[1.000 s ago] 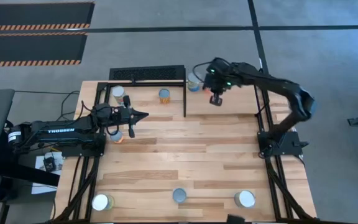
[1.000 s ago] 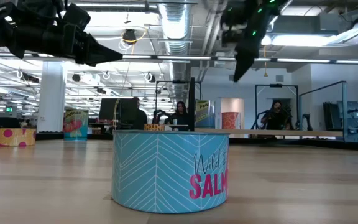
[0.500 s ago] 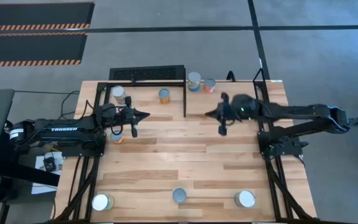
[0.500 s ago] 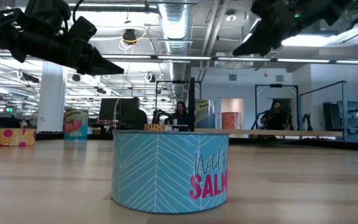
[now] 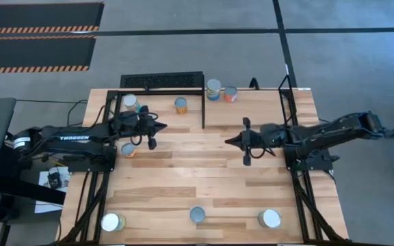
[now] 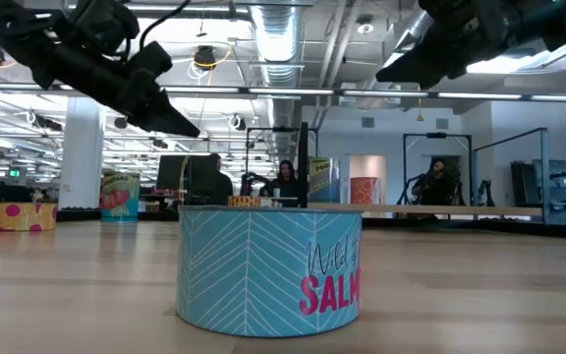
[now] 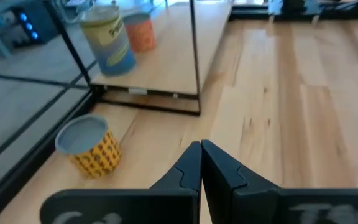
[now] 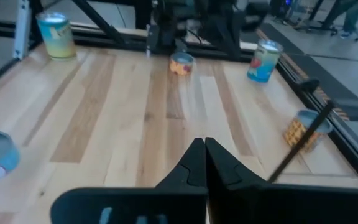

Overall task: Pick and place cans onto a shelf
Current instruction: Put the canned pineapple rings on the shelf

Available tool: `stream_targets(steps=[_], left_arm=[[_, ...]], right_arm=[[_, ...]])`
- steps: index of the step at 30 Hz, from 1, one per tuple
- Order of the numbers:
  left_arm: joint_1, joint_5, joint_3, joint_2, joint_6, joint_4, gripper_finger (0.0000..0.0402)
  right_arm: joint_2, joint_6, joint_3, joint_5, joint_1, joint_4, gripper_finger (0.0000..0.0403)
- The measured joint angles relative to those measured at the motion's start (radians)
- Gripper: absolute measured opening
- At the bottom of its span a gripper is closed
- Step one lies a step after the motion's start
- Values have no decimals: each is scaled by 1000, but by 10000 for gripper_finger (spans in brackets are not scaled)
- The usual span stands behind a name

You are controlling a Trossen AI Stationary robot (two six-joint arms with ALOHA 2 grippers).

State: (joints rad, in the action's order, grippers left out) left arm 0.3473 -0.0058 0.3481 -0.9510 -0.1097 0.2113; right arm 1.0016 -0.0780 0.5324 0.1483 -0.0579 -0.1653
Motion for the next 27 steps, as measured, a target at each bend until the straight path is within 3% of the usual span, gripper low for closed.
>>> stream_targets(steps=[11, 18, 22, 27], left_arm=[[1, -31, 6, -123, 44, 15, 0], [-14, -29, 99, -131, 67, -200, 0], [-69, -39, 191, -120, 119, -437, 0], [-206, -210, 315, -120, 297, -800, 3]], right_arm=[[84, -54, 0, -18, -49, -167, 7], [195, -54, 0, -21, -50, -255, 7], [233, -53, 1, -46, -59, -294, 8], [243, -50, 1, -45, -83, -289, 8]])
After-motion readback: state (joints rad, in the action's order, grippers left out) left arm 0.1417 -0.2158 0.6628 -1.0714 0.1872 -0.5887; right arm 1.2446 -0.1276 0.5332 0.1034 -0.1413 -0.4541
